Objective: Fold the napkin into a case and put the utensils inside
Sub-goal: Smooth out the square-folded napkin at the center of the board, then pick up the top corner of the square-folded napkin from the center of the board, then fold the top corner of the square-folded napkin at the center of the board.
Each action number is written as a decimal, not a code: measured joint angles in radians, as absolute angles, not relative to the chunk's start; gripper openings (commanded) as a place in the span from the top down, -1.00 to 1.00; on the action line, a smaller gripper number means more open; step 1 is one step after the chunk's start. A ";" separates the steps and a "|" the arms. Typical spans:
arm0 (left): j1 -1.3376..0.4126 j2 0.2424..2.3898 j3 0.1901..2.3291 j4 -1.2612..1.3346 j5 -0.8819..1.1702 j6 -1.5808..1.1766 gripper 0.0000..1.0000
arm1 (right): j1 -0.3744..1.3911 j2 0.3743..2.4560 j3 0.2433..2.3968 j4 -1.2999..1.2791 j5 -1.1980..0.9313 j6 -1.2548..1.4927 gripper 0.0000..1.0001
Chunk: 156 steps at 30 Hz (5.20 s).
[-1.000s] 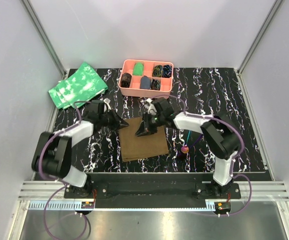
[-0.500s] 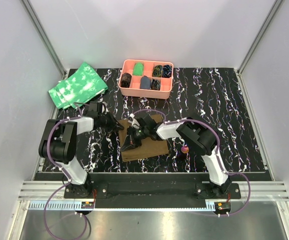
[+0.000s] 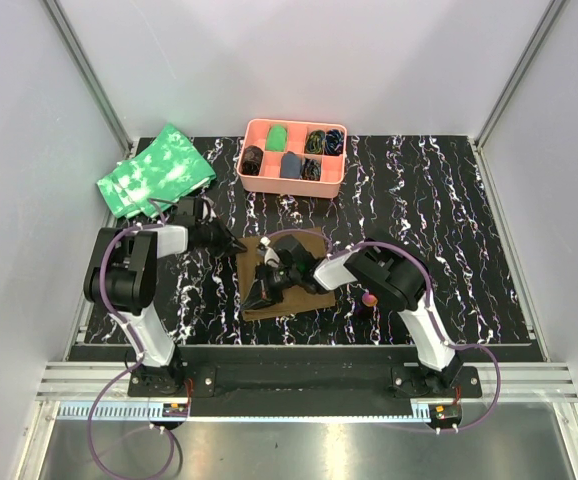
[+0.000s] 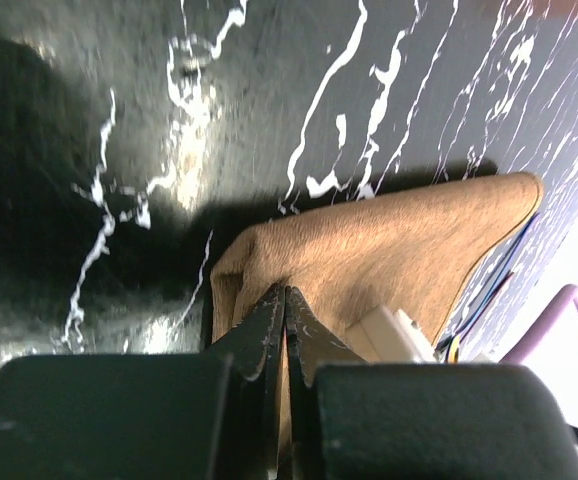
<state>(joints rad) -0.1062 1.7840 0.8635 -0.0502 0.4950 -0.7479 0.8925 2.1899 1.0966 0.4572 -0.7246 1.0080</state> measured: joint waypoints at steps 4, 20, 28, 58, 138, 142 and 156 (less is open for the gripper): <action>-0.096 1.802 0.886 -0.054 0.497 -0.741 0.92 | 0.895 2.190 1.062 0.523 -0.725 1.031 0.86; -0.090 1.833 0.930 -0.073 0.498 -0.730 0.94 | 0.929 2.106 0.978 0.534 -0.674 1.033 0.61; -0.091 1.831 0.959 -0.120 0.480 -0.705 0.65 | 0.929 2.100 0.962 0.549 -0.678 1.041 0.35; -0.475 1.208 0.458 -0.114 0.353 -0.784 0.56 | 0.386 2.031 1.271 -0.127 -0.648 0.519 0.72; -0.601 0.982 0.299 -0.192 0.321 -0.901 0.48 | 0.536 1.416 0.781 -0.436 -0.348 0.643 0.92; -0.602 0.946 0.292 -0.200 0.308 -0.915 0.49 | 0.551 1.441 0.805 -0.427 -0.389 0.641 0.94; -0.603 0.891 0.204 -0.166 0.273 -0.982 0.57 | 0.634 2.007 1.392 -0.218 -0.598 0.689 0.99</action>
